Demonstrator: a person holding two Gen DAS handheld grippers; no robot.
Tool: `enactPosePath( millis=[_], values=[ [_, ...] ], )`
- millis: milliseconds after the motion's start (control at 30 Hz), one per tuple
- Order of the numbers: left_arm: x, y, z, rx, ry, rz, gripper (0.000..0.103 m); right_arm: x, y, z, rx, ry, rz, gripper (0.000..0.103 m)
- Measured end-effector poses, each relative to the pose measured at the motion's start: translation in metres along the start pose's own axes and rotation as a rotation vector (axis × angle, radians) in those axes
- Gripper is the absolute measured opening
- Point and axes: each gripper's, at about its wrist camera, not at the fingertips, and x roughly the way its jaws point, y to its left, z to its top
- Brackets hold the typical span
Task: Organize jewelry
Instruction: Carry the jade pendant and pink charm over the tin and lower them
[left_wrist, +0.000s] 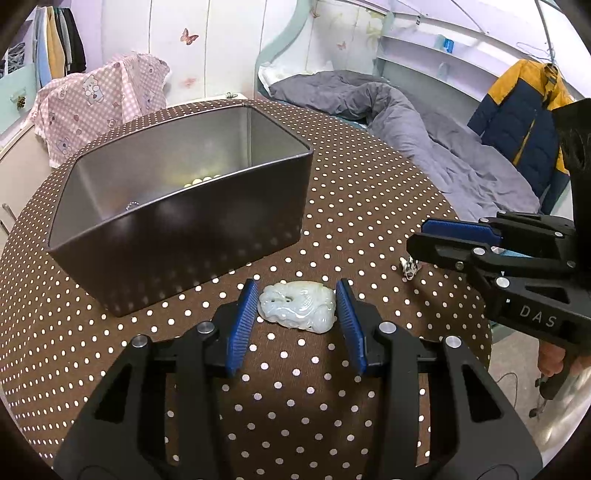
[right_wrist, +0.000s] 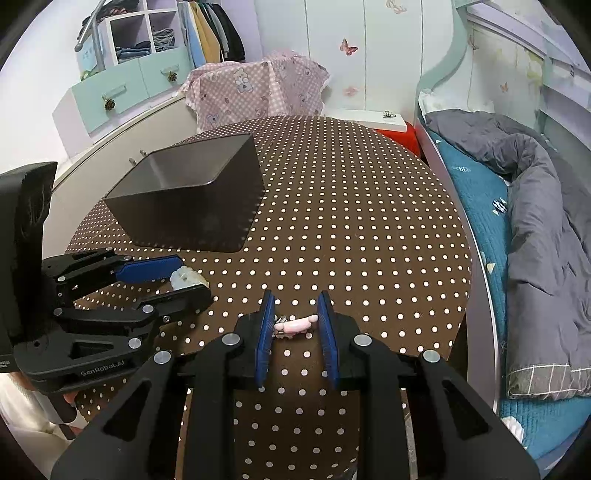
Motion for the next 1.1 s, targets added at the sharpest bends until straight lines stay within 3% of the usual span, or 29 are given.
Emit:
enactPosePath(
  millis=[467,767,1100],
  values=[
    [-0.033,0.011,0.01,-0.022,-0.099,0.035,0.043,-0.005,0.022,0.025,-0.063,-0.05,0.009,0.022],
    [-0.053,0.035,0.02,-0.122,-0.161,0.042,0.043,-0.01,0.052,0.057,-0.162,-0.12,0.048,0.022],
    [-0.065,0.048,0.037,-0.119,-0.231,0.092,0.043,-0.005,0.078,0.082,-0.246,-0.163,0.092,0.022]
  ],
)
